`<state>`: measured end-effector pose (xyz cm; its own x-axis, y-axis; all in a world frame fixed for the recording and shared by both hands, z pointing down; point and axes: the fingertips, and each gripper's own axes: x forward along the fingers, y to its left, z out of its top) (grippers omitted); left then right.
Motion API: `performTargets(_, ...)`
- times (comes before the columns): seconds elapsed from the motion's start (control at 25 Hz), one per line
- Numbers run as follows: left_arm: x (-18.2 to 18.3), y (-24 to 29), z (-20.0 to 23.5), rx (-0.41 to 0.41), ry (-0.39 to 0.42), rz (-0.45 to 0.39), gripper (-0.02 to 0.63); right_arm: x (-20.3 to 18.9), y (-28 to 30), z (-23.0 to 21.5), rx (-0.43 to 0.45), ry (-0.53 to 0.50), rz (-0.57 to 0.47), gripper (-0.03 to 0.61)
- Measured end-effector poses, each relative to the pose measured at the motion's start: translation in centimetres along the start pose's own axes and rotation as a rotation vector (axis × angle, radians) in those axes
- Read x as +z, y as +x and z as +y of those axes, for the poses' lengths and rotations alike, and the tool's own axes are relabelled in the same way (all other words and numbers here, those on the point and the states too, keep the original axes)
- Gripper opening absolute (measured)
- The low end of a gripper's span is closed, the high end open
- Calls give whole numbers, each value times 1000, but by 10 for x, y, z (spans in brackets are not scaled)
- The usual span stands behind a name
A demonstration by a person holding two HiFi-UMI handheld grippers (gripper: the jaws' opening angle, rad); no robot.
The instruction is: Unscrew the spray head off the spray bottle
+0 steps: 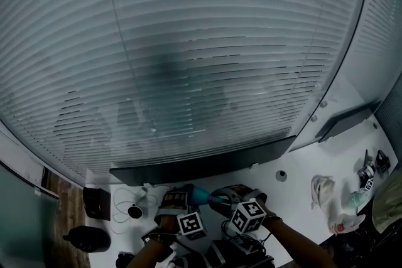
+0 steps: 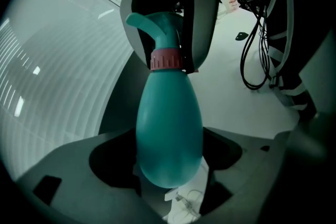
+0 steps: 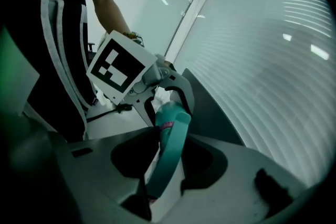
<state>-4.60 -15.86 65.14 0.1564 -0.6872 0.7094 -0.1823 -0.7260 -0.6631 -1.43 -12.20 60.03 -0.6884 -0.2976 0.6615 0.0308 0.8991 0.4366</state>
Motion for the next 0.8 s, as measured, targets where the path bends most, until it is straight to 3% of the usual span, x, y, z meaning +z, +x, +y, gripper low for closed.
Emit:
performTargets(0.24,3,-2,-20,-131,-39,-69,373,2,-2,14,30,-192,50,129)
performTargets(0.32,0,-5,-31,-207,-20,-82,373,6,-4,20,41,-283,54,129)
performTargets(0.44,3,-15,-43,-330,43,-167,373,7,-3,35,60,-454,65,129)
performTargets(0.56,-3,-13,-54,-394,102,-209,373,12,0,48,89,-579,68,129)
performTargets(0.64,-4,-13,-55,-388,86,-212,373,11,2,49,101,-552,75,130)
performTargets(0.8,-10,-10,-41,-319,-97,-182,373,16,-10,24,36,-336,11,130)
